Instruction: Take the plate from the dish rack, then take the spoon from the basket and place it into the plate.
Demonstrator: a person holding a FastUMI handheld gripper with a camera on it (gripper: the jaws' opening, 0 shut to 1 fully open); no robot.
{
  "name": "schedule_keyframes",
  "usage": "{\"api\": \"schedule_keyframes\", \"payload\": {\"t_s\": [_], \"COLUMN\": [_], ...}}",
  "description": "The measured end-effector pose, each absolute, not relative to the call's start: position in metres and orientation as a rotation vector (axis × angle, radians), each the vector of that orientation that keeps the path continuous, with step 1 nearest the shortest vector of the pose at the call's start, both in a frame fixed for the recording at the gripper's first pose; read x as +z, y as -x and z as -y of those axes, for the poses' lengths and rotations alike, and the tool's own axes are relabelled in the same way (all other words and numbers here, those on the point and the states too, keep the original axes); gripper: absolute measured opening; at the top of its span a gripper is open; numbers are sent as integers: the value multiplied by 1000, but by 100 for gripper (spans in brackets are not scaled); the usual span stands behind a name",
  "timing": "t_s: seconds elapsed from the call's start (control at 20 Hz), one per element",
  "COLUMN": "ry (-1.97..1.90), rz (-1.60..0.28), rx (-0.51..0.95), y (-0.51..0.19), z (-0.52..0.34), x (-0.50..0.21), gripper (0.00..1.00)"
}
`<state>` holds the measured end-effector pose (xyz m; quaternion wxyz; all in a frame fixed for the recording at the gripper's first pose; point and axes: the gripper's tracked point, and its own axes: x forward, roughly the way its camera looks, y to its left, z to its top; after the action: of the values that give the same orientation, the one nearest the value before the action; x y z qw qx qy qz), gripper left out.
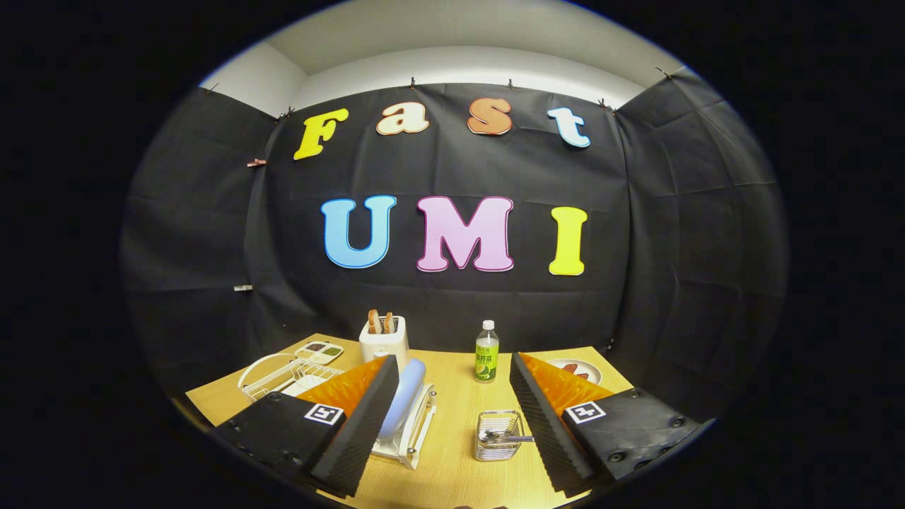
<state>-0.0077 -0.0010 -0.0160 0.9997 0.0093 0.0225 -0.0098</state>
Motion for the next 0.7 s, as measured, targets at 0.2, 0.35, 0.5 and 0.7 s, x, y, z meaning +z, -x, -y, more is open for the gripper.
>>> {"api": "schedule_keyframes", "payload": {"t_s": [0.2,0.35,0.5,0.7], "ry": [9,11,9,32], "rz": [-54,-92,-125,-178], "rx": [-15,-21,-36,-76], "y": [9,10,5,-7], "z": [-1,0,3,16], "x": [-22,-32,-39,-47], "gripper": [98,98,98,98]}}
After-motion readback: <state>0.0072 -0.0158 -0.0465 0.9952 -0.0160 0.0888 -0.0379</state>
